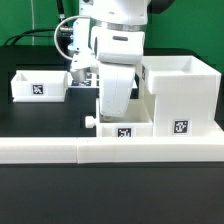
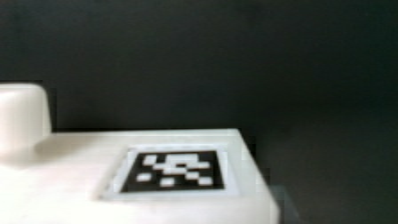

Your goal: Assemble drawer

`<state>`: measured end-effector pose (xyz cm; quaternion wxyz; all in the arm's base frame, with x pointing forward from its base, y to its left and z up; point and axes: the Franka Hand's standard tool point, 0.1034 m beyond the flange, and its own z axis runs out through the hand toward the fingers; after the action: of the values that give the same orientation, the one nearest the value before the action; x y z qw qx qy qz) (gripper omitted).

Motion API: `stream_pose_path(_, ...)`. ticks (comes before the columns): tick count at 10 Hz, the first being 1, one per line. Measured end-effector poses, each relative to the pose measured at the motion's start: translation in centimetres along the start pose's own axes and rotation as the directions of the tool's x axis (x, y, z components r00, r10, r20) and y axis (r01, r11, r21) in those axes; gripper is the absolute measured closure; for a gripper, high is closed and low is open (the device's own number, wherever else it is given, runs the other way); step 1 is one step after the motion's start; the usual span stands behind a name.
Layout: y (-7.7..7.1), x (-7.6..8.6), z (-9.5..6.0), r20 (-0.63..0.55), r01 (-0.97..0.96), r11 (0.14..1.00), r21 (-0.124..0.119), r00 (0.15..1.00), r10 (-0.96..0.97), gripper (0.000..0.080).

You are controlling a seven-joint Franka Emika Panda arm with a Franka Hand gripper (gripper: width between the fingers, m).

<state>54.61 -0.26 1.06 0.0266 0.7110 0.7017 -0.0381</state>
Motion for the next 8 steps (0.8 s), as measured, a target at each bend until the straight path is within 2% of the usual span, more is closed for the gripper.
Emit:
stream_pose_path(5,-0.04,0.79,-0.04,0.014,0.091,0.996,-0.002,0.996,-0.091,0.0757)
stream_pose_path(6,0.04,0.66,-0.13,0.017,0.087,0.996,0.006,0.996,-0.087,0.0757)
stream_pose_path(8,0.08,0.66,-0.13,0.016,0.086,0.996,0.004,0.996,-0.086,0.0757)
